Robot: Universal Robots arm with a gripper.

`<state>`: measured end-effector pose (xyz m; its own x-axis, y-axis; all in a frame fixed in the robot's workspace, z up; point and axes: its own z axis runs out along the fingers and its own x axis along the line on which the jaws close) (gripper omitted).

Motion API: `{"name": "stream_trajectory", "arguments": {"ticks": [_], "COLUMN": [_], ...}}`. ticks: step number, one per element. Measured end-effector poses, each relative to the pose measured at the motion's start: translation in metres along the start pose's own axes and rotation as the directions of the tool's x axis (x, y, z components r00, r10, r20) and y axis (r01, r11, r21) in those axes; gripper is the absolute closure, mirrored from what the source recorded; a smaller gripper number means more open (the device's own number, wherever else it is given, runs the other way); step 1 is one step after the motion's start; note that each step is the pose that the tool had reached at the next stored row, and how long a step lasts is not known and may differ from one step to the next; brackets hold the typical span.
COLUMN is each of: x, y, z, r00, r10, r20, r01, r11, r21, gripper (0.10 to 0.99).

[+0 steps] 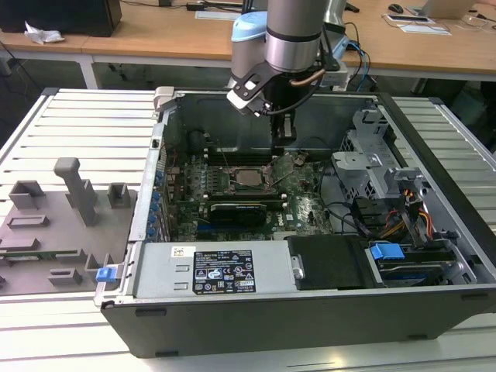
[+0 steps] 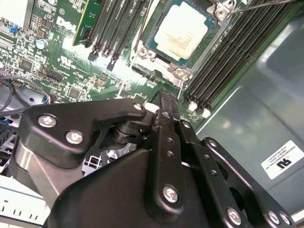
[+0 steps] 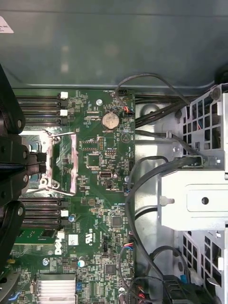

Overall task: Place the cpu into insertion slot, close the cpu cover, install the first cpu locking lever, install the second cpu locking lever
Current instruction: 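Close the cpu cover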

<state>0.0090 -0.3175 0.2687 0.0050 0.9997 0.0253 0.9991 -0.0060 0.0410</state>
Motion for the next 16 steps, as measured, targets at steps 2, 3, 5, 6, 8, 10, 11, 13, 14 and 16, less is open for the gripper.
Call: {"name": "stream_trajectory", "arguments": {"ticks": [2, 3, 5, 6, 8, 10, 11, 13, 14, 16], "x": [0.0, 0.0, 0.0, 0.0, 0.0, 0.0, 0.0, 0.0001, 0.0001, 0.0001], "y": [0.0012, 0.0019, 0.0032, 0.0038, 0.0055, 0.0072, 0.008, 0.0107, 0.0121, 0.0161], "z": [0.0001, 0.0001, 0.0001, 0.0002, 0.0002, 0.0003, 0.0003, 0.0004, 0.0005, 0.0007], "r00": [1.0, 1.0, 1.0, 1.0, 1.0, 1.0, 1.0, 1.0, 1.0, 1.0], "r10": [0.0, 0.0, 0.0, 0.0, 0.0, 0.0, 0.0, 0.0, 0.0, 0.0], "r20": [0.0, 0.0, 0.0, 0.0, 0.0, 0.0, 0.0, 0.0, 0.0, 0.0], "r01": [0.0, 0.0, 0.0, 0.0, 0.0, 0.0, 0.0, 0.0, 0.0, 0.0], "r11": [1.0, 1.0, 1.0, 1.0, 1.0, 1.0, 1.0, 1.0, 1.0, 1.0], "r21": [0.0, 0.0, 0.0, 0.0, 0.0, 0.0, 0.0, 0.0, 0.0, 0.0], "gripper": [0.98, 0.98, 0.98, 0.98, 0.98, 0.98, 0.98, 0.98, 0.98, 0.98]}}
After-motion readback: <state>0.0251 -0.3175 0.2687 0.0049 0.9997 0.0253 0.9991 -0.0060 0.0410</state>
